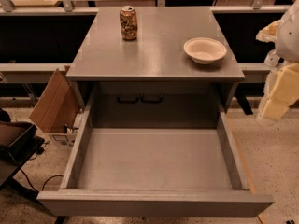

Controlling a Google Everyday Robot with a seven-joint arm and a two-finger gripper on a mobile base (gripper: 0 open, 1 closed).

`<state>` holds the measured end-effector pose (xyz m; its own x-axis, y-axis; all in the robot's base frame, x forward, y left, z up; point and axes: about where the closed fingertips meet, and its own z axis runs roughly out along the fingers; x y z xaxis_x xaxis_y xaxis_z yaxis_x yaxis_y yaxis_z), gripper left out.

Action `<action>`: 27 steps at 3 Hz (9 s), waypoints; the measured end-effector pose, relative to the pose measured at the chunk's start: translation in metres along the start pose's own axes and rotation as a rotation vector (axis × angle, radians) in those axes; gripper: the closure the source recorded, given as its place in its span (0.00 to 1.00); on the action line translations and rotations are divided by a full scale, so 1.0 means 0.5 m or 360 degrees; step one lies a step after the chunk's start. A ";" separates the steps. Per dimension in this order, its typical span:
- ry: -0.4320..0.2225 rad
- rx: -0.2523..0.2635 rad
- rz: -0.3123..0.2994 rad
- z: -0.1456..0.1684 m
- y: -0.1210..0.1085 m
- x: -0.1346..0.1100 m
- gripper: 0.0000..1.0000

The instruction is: Place orange can into top drawer

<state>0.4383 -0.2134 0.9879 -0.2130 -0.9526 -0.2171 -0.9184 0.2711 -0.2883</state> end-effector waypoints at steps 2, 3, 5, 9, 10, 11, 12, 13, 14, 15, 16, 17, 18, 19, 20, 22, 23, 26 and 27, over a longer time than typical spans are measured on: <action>-0.0227 0.0040 0.0123 0.032 -0.081 -0.018 0.00; -0.0494 0.0156 0.0177 0.050 -0.213 -0.071 0.00; -0.1124 0.0304 0.0287 0.081 -0.438 -0.260 0.00; -0.1443 0.0289 0.0449 0.233 -0.557 -0.437 0.00; -0.1450 0.0272 0.0445 0.301 -0.571 -0.502 0.00; -0.1539 0.0225 0.0526 0.388 -0.603 -0.569 0.00; -0.1598 0.0210 0.0616 0.436 -0.628 -0.604 0.00; -0.1569 0.0271 0.0690 0.479 -0.658 -0.644 0.00; -0.1515 0.0356 0.0779 0.529 -0.685 -0.676 0.00; -0.1503 0.0394 0.0824 0.555 -0.697 -0.700 0.00; -0.1533 0.0380 0.0876 0.577 -0.704 -0.737 0.00; -0.1583 0.0398 0.0885 0.579 -0.716 -0.777 0.26; -0.1601 0.0414 0.0888 0.582 -0.722 -0.794 0.49; -0.1599 0.0407 0.0886 0.586 -0.719 -0.798 0.72; -0.1598 0.0401 0.0884 0.590 -0.716 -0.802 0.95; -0.1634 0.0388 0.0768 0.443 -0.677 -0.781 1.00; -0.1640 0.0319 0.0756 0.305 -0.590 -0.739 1.00; -0.1631 0.0014 0.0870 0.210 -0.223 -0.581 1.00; -0.1536 -0.0171 0.0892 0.304 -0.092 -0.485 1.00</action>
Offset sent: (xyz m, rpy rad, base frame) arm 0.0788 -0.0090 -0.0071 0.2844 -0.0707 -0.0906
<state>0.5831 0.0261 0.9124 -0.3003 -0.1810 -0.9365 -0.8078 0.5704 0.1487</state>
